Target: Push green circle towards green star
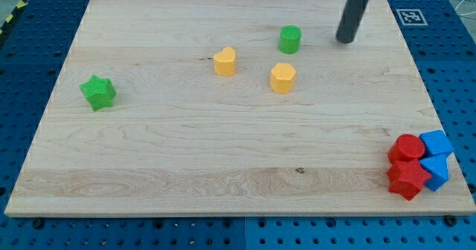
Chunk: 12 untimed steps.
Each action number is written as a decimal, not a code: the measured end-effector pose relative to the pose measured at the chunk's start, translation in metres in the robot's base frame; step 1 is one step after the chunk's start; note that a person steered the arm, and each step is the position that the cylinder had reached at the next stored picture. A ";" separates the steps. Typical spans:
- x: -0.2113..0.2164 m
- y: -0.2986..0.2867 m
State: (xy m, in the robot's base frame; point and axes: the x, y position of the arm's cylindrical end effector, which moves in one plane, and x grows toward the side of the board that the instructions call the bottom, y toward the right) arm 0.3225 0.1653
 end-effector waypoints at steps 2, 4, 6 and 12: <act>0.000 -0.022; 0.000 -0.095; 0.000 -0.161; -0.012 -0.332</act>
State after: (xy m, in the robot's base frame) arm 0.3107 -0.1670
